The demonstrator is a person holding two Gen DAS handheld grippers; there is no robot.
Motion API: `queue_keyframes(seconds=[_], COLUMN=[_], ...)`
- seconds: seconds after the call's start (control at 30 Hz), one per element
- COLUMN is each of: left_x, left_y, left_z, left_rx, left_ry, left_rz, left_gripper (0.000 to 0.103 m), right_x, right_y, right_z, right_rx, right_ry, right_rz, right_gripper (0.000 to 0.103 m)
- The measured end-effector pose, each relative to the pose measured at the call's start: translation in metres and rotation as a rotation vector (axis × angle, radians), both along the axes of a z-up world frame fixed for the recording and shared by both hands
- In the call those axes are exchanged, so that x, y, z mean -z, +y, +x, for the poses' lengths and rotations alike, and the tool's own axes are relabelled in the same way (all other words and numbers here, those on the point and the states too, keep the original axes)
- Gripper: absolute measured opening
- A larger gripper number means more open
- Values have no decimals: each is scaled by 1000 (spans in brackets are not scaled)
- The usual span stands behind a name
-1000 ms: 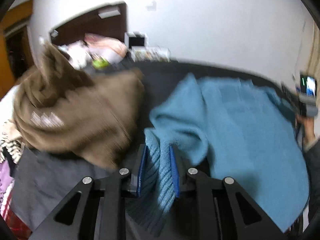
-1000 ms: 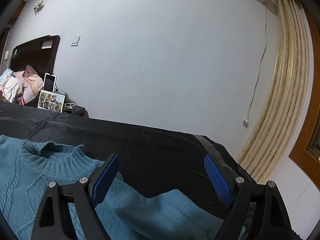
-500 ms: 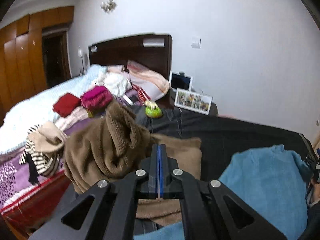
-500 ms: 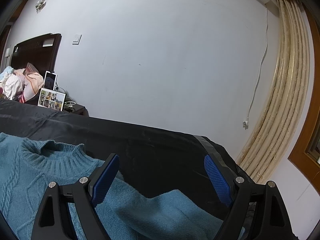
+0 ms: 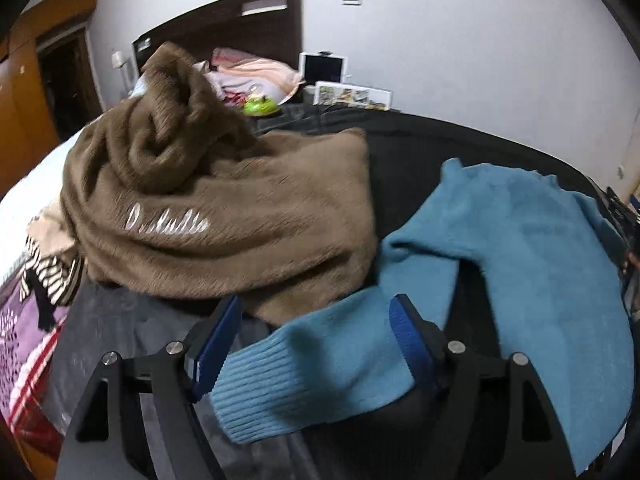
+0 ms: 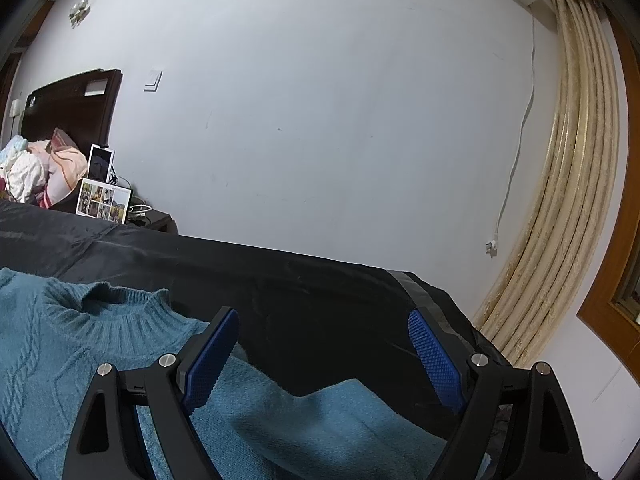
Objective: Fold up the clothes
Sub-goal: 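Grasp the teal sweater cuff with the left gripper and lift it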
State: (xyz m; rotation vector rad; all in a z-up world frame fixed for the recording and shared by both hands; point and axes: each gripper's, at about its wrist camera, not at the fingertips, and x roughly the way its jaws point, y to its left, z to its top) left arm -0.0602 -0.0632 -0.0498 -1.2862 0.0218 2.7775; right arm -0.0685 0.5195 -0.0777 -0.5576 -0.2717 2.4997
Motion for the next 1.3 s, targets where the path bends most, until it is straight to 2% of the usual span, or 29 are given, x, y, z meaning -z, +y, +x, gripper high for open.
queue_keyframes(seconds=[0.27,0.47,0.5,0.53,0.57,0.63,0.67,0.77,0.9,1.03,1.17,1.3], left_x=[49,55,55,54,53,52,52,48,21,-33,-93,-134], left_y=[-14,1,4,8,12,22,27,36,33,24,6,-12], left_z=[1,5,7,9,11,14,16,20,27,31,30,15], left_rx=[-70,-71,-67,-59,-51,-34,-31,-24,-22,-50,-107,-153], left_ry=[-128,-98,-91,-84,-80,-74,-73,-70,14,166,310,377], left_rz=[11,-32,-34,-37,-40,-46,-48,-16,22,34,13,18], left_gripper=[81,79,76,65,50,31,26,20,18,18,18,18], right_x=[0,0,0,0,0,-1,-1,-2,-2,-2,-1,-1], right_y=[0,0,0,0,0,1,1,2,5,5,3,3], right_z=[0,1,0,0,0,0,0,1,1,1,1,1], right_rx=[-2,-1,-1,-1,-1,-1,-1,0,5,5,5,5], right_ry=[1,1,1,1,0,1,2,7,12,11,10,11], right_rz=[1,-4,-4,-4,-3,-3,-3,-8,-18,-19,-16,-16], right_gripper=[88,88,88,88,88,88,88,88,88,88,88,88])
